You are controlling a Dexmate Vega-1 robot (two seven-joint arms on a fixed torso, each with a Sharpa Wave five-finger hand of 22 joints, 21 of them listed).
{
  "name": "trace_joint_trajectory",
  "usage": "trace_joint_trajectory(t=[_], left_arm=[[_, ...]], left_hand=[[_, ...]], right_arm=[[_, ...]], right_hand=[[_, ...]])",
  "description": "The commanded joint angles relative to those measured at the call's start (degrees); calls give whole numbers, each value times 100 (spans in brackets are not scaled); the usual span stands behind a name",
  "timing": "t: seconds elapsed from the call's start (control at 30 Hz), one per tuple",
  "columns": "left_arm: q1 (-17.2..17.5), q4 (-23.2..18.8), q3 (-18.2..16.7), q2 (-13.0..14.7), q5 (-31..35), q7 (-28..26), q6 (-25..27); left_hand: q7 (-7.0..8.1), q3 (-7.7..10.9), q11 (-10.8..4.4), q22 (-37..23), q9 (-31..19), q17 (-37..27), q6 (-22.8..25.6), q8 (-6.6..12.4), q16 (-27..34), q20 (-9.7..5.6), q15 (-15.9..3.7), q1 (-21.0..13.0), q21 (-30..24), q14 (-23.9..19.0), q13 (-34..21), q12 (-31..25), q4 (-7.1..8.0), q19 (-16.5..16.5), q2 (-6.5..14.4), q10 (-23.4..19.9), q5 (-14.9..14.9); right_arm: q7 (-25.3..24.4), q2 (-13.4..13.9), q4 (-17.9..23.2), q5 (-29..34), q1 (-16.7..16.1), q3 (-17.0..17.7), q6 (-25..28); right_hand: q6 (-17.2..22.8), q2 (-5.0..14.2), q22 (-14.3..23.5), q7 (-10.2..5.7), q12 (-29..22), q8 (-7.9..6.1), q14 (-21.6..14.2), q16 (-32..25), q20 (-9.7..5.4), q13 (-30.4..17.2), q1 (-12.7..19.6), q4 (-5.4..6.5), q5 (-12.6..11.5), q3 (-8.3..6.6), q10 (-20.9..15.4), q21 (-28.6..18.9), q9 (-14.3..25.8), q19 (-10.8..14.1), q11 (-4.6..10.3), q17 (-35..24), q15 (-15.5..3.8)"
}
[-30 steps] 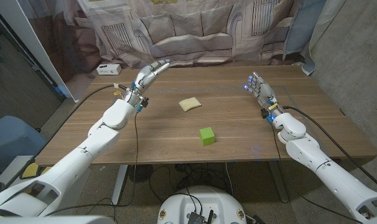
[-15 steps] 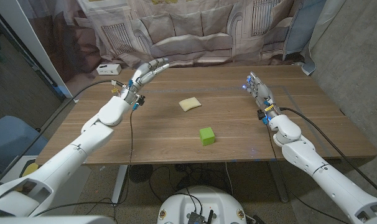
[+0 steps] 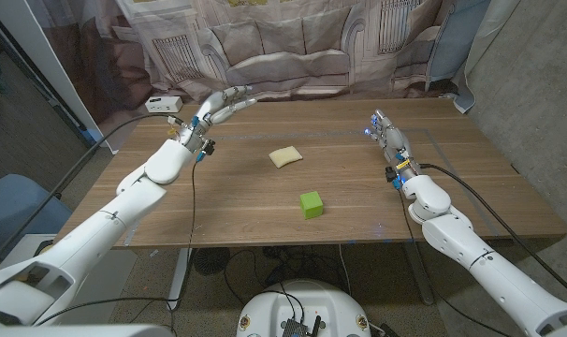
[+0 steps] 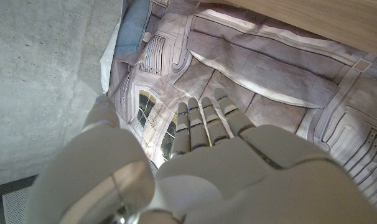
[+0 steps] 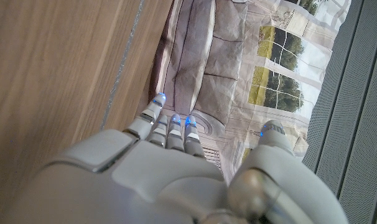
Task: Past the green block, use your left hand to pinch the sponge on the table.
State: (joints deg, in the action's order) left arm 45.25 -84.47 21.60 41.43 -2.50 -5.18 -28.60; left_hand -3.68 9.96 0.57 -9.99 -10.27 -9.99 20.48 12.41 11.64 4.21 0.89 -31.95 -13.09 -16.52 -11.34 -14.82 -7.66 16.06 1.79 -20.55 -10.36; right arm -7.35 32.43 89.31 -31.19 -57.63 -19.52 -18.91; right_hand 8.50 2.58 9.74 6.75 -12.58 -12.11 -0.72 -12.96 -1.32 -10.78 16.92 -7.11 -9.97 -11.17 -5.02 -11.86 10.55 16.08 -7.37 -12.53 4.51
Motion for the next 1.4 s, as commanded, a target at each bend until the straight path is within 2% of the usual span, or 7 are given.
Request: trace_joint_trajectory(t=[0.03,0.33,0.47,0.67,0.87,1.03,1.4], left_arm=[[-135,-199,70,154,526,-230,469],[-297,-636,214,500,977,-29,1262],[-326,-849,256,620,1228,-61,1555],[-431,-809,322,695,1217,53,1407],[-490,-937,343,813,1249,229,1551],[-595,-1211,399,960,1472,448,1963],[-940,-1500,610,1134,1854,978,2346]], left_hand=[[128,25,-189,-15,-28,-7,30,-22,-11,-34,-87,-272,13,-132,-17,13,-167,153,-142,-62,-37],[328,129,-453,-8,-33,-2,121,-26,-41,-168,-288,-884,51,-234,-19,51,-289,288,-344,-155,-139],[449,212,-609,-4,-36,2,76,-62,-65,-239,-415,-1395,99,-261,-22,101,-299,311,-470,-148,-226],[553,212,-771,-2,-40,7,68,-81,-70,-303,-521,-1715,134,-307,-25,136,-262,315,-602,-147,-292],[683,126,-809,-6,-46,9,273,-27,-63,-315,-601,-1812,150,-381,-33,108,-195,328,-744,-282,-346],[731,158,-890,-8,-49,8,378,-13,-47,-363,-640,-2018,153,-468,-37,86,-191,353,-699,-399,-403],[745,164,-894,-10,-54,10,394,-48,-63,-387,-677,-2228,155,-510,-45,112,-160,390,-664,-419,-449]], right_arm=[[-170,-7,134,74,-83,24,40],[-293,-4,255,116,-170,45,78],[-362,4,313,151,-219,61,88],[-400,-37,327,137,-247,59,98],[-414,-47,340,156,-269,51,91],[-450,-42,378,181,-300,47,112],[-561,-28,486,245,-346,79,141]], right_hand=[[-13,39,7,-29,9,23,5,10,18,-26,46,-33,-36,-30,-55,9,9,-1,-9,-12,20],[-68,32,7,-43,17,52,10,19,16,-27,50,-39,-32,-25,-55,15,9,4,-7,-8,23],[-73,28,7,-49,21,56,13,22,25,-27,50,-40,-30,-22,-54,19,9,1,-5,-7,23],[-75,24,7,-49,26,60,14,26,29,-27,49,-41,-28,-19,-54,23,10,1,-3,-6,38],[-77,24,7,-53,31,64,14,28,33,-28,48,-40,-27,-16,-53,26,10,1,-1,-5,36],[-77,25,7,-54,37,66,12,30,32,-28,47,-40,-26,-15,-49,28,10,5,1,-4,32],[-79,27,7,-54,44,73,12,35,32,-28,51,-42,-25,-13,-54,34,11,9,-3,-2,30]])
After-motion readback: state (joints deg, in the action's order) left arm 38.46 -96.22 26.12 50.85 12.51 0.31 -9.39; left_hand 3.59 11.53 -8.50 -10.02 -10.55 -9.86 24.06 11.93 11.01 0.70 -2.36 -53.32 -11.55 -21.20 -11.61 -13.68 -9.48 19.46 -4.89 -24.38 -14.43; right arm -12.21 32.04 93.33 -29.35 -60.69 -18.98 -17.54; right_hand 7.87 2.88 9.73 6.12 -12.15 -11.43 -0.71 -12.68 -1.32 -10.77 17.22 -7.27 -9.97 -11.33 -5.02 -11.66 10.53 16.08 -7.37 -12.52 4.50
